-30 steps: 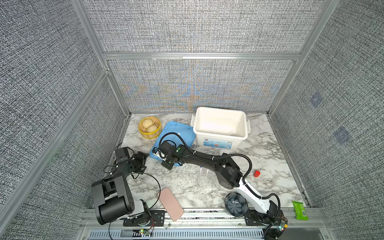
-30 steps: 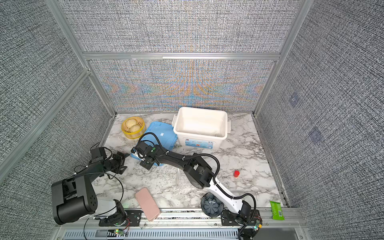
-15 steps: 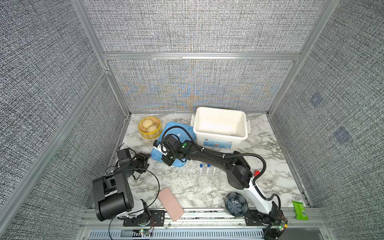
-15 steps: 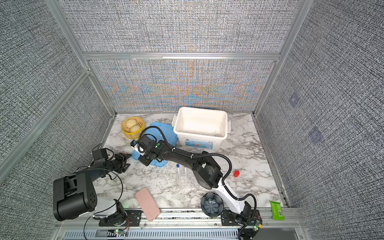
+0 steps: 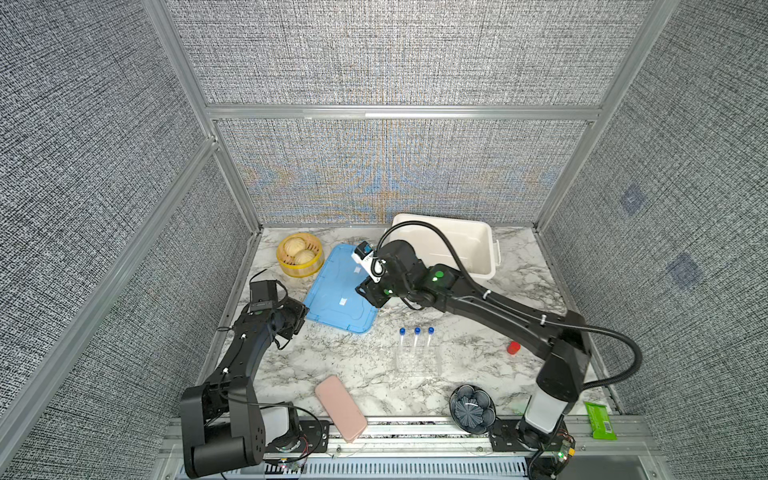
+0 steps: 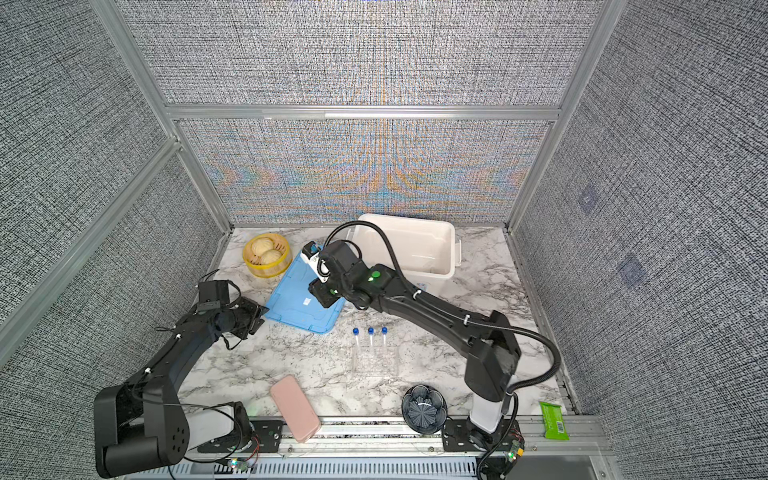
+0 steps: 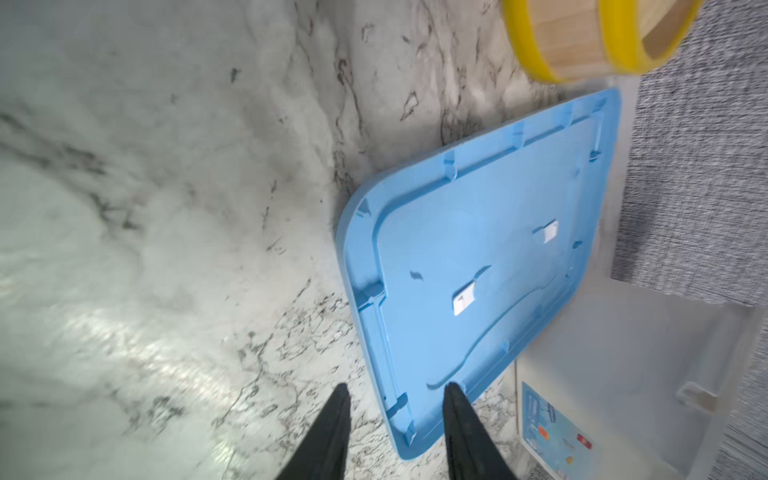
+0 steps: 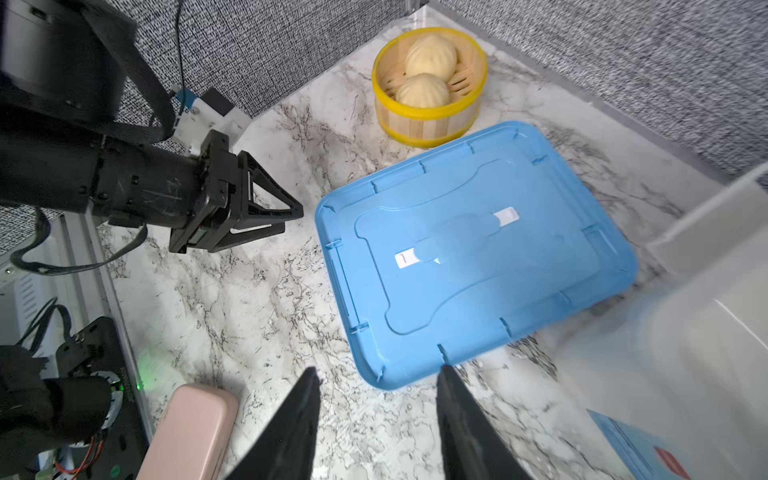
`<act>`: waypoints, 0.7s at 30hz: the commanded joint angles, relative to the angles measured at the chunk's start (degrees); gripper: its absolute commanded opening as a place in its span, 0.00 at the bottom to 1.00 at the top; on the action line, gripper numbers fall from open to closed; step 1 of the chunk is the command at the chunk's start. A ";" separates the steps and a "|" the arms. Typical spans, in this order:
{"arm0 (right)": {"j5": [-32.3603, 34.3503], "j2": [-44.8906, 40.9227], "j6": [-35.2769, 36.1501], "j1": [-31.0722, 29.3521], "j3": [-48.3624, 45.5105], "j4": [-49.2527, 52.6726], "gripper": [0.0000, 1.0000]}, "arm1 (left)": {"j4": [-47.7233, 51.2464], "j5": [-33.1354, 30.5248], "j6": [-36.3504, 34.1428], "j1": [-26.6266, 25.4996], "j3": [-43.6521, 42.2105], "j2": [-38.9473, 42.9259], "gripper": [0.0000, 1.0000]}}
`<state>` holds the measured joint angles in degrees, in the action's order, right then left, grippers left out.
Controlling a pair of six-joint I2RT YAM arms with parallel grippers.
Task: Organize the chemistry lab equipment
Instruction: 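Release the lid and raise the right gripper while the left gripper lowers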
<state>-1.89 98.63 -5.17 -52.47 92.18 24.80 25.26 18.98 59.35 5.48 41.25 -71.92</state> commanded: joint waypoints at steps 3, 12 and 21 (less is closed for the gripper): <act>3.38 -8.80 0.21 1.89 -8.11 -5.17 0.47 | 17.29 -9.02 0.03 -4.90 7.85 -5.76 0.40; 3.39 -18.98 -0.03 4.17 -19.54 -10.51 0.48 | 27.14 -17.14 5.65 -13.82 20.36 -18.15 0.40; 1.62 -22.85 -0.06 5.66 -24.25 -13.57 0.48 | 24.85 -17.58 10.75 -17.98 23.70 -26.61 0.37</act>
<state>1.08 76.44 -5.17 -47.11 68.20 14.15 50.59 2.31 67.31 -12.03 64.75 -97.23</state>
